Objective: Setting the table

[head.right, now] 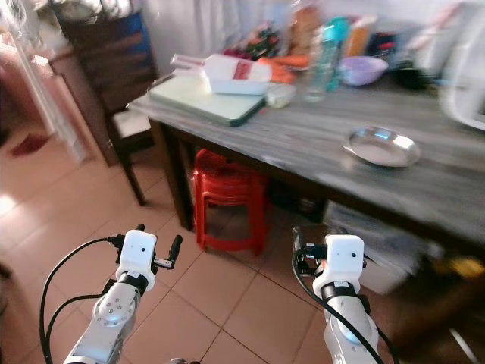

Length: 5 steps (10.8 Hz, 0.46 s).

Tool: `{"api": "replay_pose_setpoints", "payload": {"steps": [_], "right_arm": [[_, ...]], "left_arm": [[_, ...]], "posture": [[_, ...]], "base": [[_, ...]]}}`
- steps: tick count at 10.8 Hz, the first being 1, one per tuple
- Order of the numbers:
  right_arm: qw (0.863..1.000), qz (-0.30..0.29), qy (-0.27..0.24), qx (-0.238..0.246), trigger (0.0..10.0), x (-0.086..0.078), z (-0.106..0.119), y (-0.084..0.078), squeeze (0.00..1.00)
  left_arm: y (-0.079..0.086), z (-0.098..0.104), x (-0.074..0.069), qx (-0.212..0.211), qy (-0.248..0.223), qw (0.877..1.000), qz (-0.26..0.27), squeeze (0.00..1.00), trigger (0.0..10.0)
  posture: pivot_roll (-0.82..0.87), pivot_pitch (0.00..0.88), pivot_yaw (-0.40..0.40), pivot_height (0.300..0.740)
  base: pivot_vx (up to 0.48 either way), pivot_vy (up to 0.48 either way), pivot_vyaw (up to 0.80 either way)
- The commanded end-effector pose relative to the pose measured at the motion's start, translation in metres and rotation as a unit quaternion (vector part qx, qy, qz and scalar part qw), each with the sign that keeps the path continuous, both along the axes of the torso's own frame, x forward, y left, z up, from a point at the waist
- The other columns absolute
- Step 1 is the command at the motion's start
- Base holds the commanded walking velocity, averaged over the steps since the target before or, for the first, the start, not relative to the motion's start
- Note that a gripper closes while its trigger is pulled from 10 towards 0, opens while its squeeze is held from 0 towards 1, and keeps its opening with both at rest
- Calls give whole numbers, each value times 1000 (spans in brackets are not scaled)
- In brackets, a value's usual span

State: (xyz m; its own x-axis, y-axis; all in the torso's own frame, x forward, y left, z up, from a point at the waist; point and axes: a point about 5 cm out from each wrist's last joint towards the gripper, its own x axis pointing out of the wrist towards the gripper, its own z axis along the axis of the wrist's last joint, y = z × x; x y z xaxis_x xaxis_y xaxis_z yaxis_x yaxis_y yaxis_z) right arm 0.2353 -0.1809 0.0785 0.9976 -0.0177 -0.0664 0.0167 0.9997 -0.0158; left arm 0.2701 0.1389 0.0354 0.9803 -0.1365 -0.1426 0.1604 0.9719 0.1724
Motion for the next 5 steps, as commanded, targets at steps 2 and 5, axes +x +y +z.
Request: {"api": "replay_pose_setpoints", "payload": {"steps": [2, 5], "right_arm": [[1000, -1, 2, 0, 10000, 1, 1, -2, 0], [1000, -2, 1, 2, 10000, 2, 1, -2, 0]], "left_arm": [[-1, -1, -1, 1, 2, 1000, -1, 0, 10000], [-2, 1, 0, 5, -11, 1000, -18, 0, 10000]], "posture": [[-3, 0, 53, 740], [-4, 0, 53, 740]], "base": [[-309, 0, 0], [-94, 0, 0]]}}
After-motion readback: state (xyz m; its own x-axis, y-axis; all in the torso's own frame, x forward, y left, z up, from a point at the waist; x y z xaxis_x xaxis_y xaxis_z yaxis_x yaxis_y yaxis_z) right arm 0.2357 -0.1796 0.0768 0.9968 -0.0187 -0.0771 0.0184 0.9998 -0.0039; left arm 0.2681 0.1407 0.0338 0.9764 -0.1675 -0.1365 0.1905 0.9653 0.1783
